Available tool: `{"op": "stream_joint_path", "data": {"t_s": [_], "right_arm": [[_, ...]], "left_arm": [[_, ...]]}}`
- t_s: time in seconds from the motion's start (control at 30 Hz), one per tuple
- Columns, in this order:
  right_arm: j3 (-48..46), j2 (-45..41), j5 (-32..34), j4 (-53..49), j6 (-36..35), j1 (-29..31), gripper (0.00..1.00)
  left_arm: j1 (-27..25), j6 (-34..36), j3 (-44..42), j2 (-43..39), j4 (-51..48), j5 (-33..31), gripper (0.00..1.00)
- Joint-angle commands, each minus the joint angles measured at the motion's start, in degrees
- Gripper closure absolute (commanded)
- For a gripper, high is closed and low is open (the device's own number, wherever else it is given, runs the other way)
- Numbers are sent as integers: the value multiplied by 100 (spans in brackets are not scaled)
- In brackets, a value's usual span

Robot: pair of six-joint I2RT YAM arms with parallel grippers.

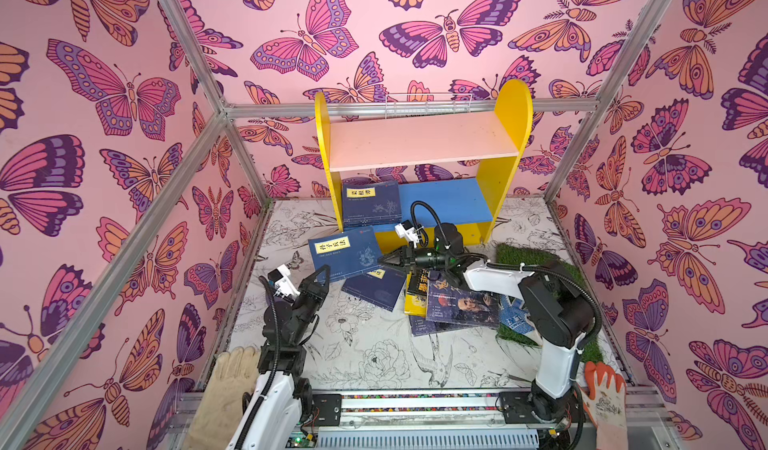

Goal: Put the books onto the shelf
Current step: 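Carry the blue book with the right gripper toward the shelf stack, then lower the blue book onto the shelf stack and open the right gripper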

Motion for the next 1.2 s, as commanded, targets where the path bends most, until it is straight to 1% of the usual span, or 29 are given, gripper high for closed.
{"op": "stream_joint_path", "data": {"t_s": [0.0, 0.03, 0.13, 0.2, 0.23, 0.27, 0.33, 0.37, 0.43, 0.47, 0.57, 0.7, 0.87, 1.17], "right_arm": [[124, -89, 194, 415, 129, 58, 100], [117, -126, 212, 360, 79, 58, 100], [66, -256, 211, 394, 4, 0, 100], [0, -369, 171, 474, 12, -99, 100], [-40, -465, 132, 496, 22, -176, 100], [-78, -541, 106, 501, 13, -255, 100], [-161, -720, 91, 445, -25, -446, 100], [-188, -807, 87, 362, -72, -551, 100], [-196, -1002, 98, 3, -301, -772, 100], [-178, -1088, 112, -231, -454, -868, 100], [34, -1247, 144, -1074, -1021, -1136, 100], [523, -1108, 109, -1690, -1423, -1380, 100], [1253, -587, 100, -1912, -1477, -1583, 100], [2689, 528, 91, -2123, -1346, -1589, 100]], "left_arm": [[-54, 100, -98, 106, 266, 62, 92], [-63, 94, -108, 148, 259, 64, 84], [-63, 59, -76, 233, 163, 84, 49], [-63, 37, -63, 196, -233, -11, 35], [-63, 43, -10, 128, -623, -112, 32], [-63, 89, 90, 73, -1216, -237, 32], [-62, 347, 405, -21, -2909, -634, 33], [-63, 486, 525, -5, -3517, -801, 34], [-63, 753, 656, 76, -4326, -967, 34], [-61, 780, 664, 115, -4524, -973, 34], [-63, 695, 514, 209, -4638, -879, 34], [-63, 612, 377, 178, -4635, -859, 34], [-63, 712, 424, 148, -4641, -842, 34], [-63, 731, 442, 227, -4635, -754, 33]]}}
